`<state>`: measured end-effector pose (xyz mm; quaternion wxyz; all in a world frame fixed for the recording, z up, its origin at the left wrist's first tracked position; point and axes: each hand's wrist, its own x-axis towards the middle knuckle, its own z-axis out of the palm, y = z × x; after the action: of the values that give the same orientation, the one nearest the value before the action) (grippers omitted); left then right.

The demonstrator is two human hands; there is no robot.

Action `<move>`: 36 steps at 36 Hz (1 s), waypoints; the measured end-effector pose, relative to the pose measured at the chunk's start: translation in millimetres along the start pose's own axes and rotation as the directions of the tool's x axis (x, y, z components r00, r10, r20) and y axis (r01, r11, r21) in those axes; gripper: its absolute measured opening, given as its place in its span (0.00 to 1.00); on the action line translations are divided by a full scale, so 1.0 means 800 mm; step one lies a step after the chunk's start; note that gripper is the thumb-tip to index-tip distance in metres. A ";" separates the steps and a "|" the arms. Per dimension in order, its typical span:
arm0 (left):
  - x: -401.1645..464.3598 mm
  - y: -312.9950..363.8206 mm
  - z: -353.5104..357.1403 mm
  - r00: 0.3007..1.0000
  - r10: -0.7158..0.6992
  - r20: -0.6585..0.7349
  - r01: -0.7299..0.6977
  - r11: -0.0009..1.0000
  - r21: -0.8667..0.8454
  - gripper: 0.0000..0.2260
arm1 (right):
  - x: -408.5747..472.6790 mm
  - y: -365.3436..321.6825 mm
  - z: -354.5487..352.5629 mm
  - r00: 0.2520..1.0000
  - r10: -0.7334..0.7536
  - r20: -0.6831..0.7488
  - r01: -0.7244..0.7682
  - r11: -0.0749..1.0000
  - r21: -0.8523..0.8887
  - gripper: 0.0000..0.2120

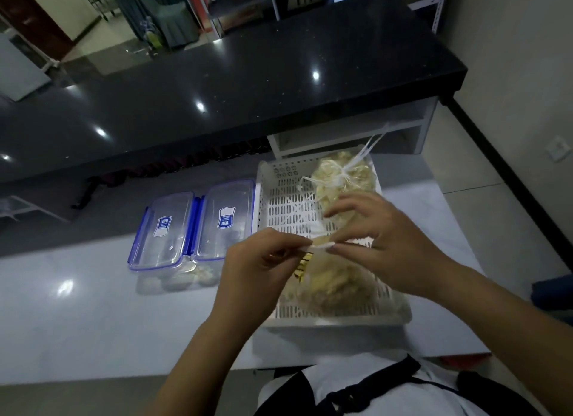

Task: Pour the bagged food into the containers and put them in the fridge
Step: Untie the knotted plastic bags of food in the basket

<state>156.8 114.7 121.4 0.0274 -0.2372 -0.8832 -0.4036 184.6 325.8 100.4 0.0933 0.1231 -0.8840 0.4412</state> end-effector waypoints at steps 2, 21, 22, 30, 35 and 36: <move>-0.005 0.010 -0.008 0.999 0.006 -0.037 -0.007 0.999 -0.054 0.13 | 0.004 -0.009 -0.010 1.000 -0.026 -0.007 0.026 1.000 0.007 0.04; -0.040 -0.012 -0.002 0.880 -0.406 -0.246 0.277 0.860 -0.428 0.11 | -0.029 0.024 -0.037 0.977 0.180 -0.117 -0.144 0.954 0.262 0.09; -0.037 -0.011 -0.005 0.885 -0.391 -0.254 0.260 0.865 -0.428 0.12 | -0.025 0.019 -0.038 0.977 0.161 -0.143 -0.120 0.959 0.257 0.09; -0.024 0.001 -0.037 0.898 -0.352 -0.266 0.206 0.867 -0.453 0.09 | 0.000 -0.013 -0.052 0.984 0.012 -0.180 0.030 0.973 0.229 0.07; -0.014 0.014 -0.058 0.910 -0.386 -0.149 0.228 0.768 -0.599 0.11 | 0.008 -0.017 -0.076 0.902 -0.207 -0.379 0.196 0.978 -0.068 0.08; -0.013 0.016 -0.060 0.913 -0.393 -0.109 0.238 0.731 -0.640 0.11 | 0.009 -0.017 -0.078 0.892 -0.228 -0.390 0.203 0.974 -0.103 0.08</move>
<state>164.7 82.8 160.5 -0.0155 -0.0284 -0.7211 -0.6920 185.7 367.3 149.5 0.3235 0.1249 -0.8399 0.4176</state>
